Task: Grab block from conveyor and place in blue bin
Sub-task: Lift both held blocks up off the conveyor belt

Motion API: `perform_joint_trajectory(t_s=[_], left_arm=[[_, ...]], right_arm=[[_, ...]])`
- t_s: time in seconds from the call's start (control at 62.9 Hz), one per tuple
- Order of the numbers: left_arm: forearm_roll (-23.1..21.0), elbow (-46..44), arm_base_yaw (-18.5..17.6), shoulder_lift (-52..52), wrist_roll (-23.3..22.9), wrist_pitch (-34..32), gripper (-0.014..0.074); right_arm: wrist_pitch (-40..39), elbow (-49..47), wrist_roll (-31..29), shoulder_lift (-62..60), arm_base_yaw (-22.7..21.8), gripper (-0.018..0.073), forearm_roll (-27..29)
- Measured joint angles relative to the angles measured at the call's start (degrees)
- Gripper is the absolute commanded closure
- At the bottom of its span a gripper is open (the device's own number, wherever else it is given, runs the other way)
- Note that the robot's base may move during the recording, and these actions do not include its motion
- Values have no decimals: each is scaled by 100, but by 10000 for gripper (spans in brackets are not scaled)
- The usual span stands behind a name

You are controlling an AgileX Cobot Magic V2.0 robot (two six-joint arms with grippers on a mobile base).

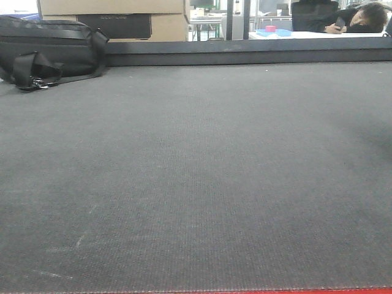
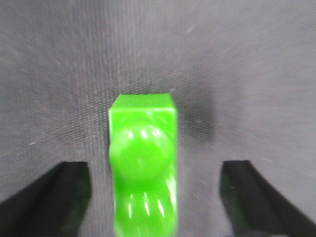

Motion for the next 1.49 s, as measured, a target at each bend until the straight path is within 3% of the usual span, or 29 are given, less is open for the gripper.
perform_joint_trajectory(t_s=[0.175, 0.238, 0.477, 0.667, 0.763, 0.858, 1.128, 1.287, 1.494], left_arm=[[66, 24, 0, 276, -124, -176, 560], [66, 24, 0, 276, -145, -214, 706], [110, -327, 0, -16, -149, -112, 708], [-175, -319, 0, -1030, 383, -354, 708], [-410, -42, 0, -1598, 573, -855, 708], [-653, 568, 0, -2274, 641, -1785, 708], [-1264, 2580, 0, -3796, 652, -4043, 708], [-1327, 3202, 0, -4609, 652, -4638, 708], [-1338, 3268, 0, -5657, 663, -4784, 708]], right_arm=[[-14, 0, 0, 0, 0, 721, 0], [-14, 0, 0, 0, 0, 721, 0], [-14, 10, 0, -38, 0, 721, 8], [-300, 25, -122, -415, 0, 721, 8], [-794, 143, -372, -751, 23, 721, 8], [-1600, 551, -611, -1248, 122, 721, 8], [-4196, 2559, -780, -2752, 372, 721, 12], [-5054, 3330, -793, -3492, 381, 721, 12], [-4988, 3405, -793, -4500, 381, 721, 12]])
